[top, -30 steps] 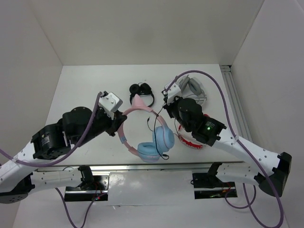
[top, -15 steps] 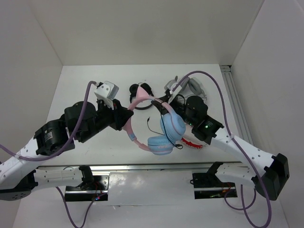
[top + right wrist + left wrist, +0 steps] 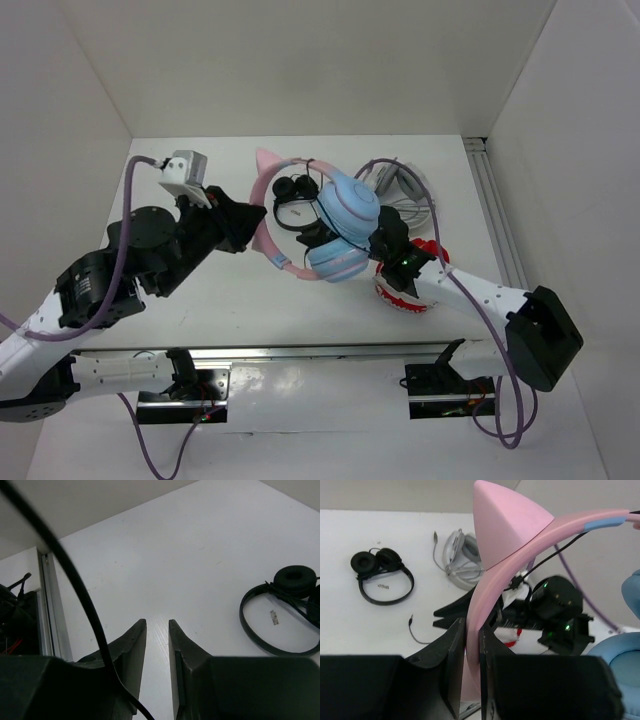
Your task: Wrap the headphones
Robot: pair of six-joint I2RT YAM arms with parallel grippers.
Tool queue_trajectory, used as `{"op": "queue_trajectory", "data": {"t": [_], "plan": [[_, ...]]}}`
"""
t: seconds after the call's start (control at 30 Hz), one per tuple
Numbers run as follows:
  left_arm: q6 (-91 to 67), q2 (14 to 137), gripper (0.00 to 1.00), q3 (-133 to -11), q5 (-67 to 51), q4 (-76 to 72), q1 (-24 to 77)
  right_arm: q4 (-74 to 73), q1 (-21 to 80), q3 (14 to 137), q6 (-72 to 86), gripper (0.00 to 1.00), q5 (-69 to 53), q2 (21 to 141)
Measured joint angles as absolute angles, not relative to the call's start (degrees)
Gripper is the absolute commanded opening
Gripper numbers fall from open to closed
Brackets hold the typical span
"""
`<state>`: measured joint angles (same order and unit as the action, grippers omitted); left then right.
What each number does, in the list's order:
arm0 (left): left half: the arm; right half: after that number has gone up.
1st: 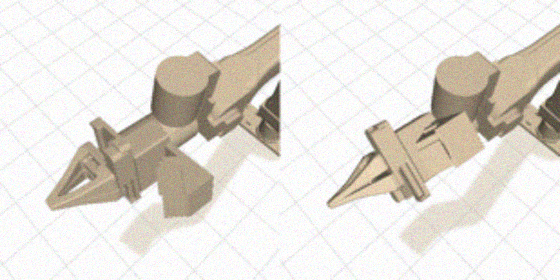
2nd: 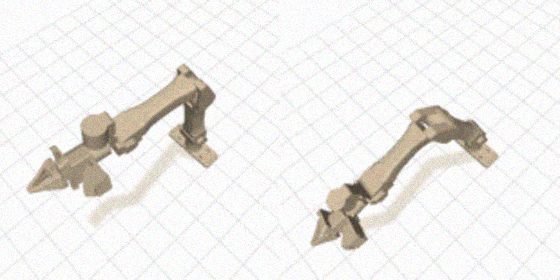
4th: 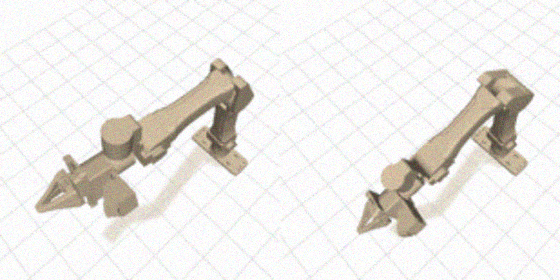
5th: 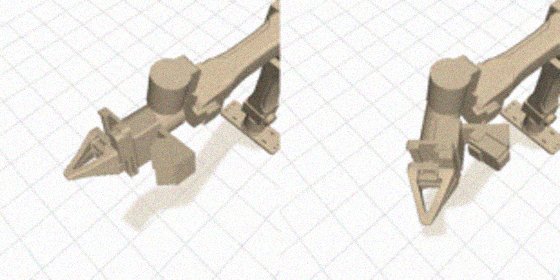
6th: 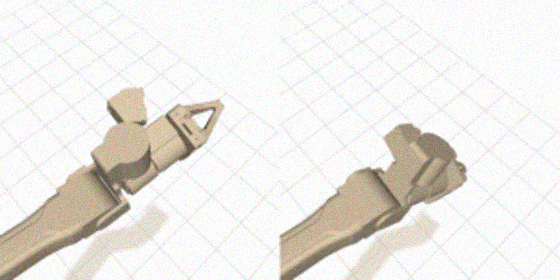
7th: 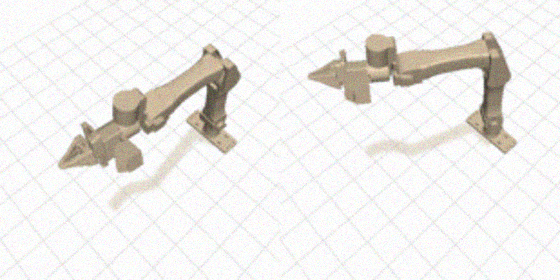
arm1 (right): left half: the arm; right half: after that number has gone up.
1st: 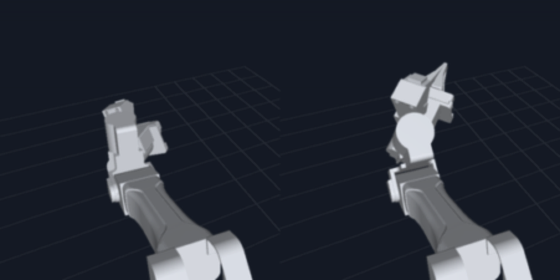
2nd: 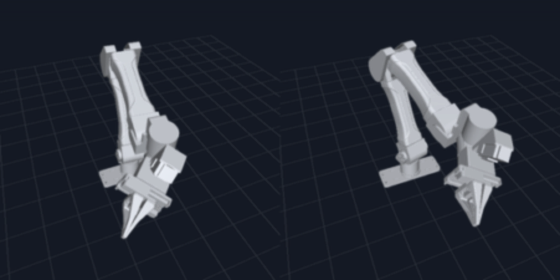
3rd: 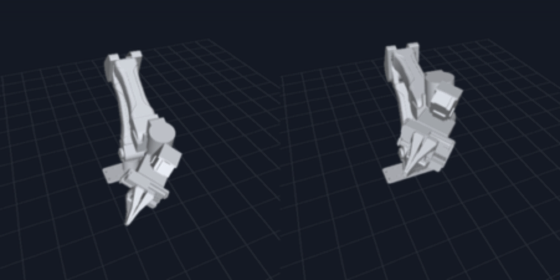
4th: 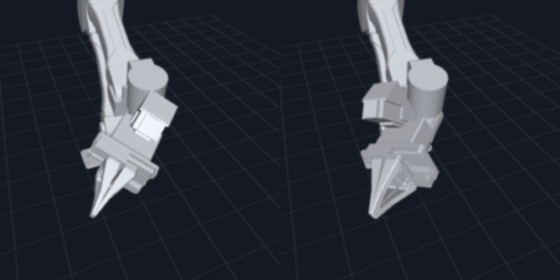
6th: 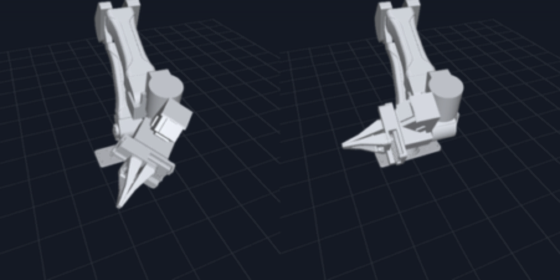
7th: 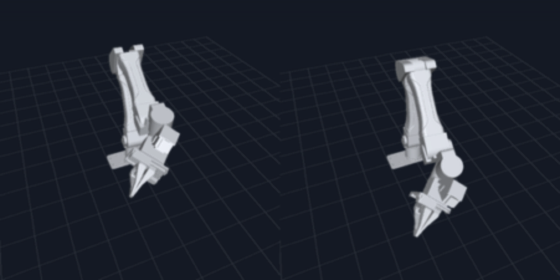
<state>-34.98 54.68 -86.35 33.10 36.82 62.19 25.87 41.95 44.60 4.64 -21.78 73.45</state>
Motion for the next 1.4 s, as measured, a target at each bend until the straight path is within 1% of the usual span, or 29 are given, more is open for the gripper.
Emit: {"op": "queue_trajectory", "data": {"t": [0.17, 0.57, 0.63, 0.67, 0.7, 0.73, 0.77, 0.8, 0.83, 0.97, 1.1, 1.23, 1.33, 1.4], "plan": [[-36.6, 54.3, 0.00, -89.6, 38.2, 36.1, 62.2, 27.8, 41.4, 43.2, 5.5, 0.38, -23.2, 74.4], [-38.0, 55.5, 0.00, -98.0, 49.3, 38.8, 62.2, 36.7, 39.2, 36.3, 10.9, 0.38, -27.0, 77.5], [-38.0, 55.5, 0.00, -98.0, 51.4, 39.4, 62.2, 39.0, 39.2, 34.6, 12.2, 0.33, -28.0, 77.5], [-37.9, 55.7, 0.00, -98.1, 52.4, 39.9, 62.2, 39.9, 39.2, 34.0, 12.7, 0.28, -28.3, 77.5], [-37.8, 55.8, 0.00, -98.1, 53.4, 40.2, 62.2, 40.4, 39.5, 33.5, 13.1, 0.13, -28.4, 77.5], [-37.6, 56.4, 0.00, -98.3, 54.9, 40.8, 62.2, 40.9, 39.9, 33.2, 13.4, 0.06, -28.3, 77.5], [-37.5, 56.7, 0.00, -98.7, 56.0, 41.2, 62.2, 40.9, 40.3, 33.1, 13.7, 0.04, -28.3, 77.5], [-37.4, 57.4, 0.00, -99.4, 57.3, 41.9, 62.2, 40.9, 41.0, 33.1, 13.9, 0.04, -28.3, 77.5], [-37.3, 58.0, 0.00, -100.1, 58.5, 42.3, 62.2, 40.9, 41.9, 33.1, 13.9, 0.00, -28.2, 77.5], [-37.0, 60.4, 0.00, -100.8, 62.0, 42.6, 62.2, 40.7, 44.9, 32.7, 13.6, 0.00, -27.5, 76.8], [-36.1, 62.1, 0.00, -100.9, 64.0, 43.3, 62.2, 40.5, 46.2, 30.7, 13.4, 0.00, -26.1, 73.6], [-35.7, 63.9, 0.00, -100.9, 67.4, 43.3, 62.2, 37.6, 49.1, 30.7, 11.7, 0.00, -21.7, 70.4], [-35.5, 65.4, 0.00, -100.9, 67.5, 43.3, 59.1, 33.7, 54.6, 30.8, 9.7, 0.00, -18.0, 67.5], [-35.5, 65.8, 0.00, -100.4, 65.7, 43.5, 54.9, 30.9, 57.7, 30.8, 8.8, 0.00, -15.7, 65.2]]}}
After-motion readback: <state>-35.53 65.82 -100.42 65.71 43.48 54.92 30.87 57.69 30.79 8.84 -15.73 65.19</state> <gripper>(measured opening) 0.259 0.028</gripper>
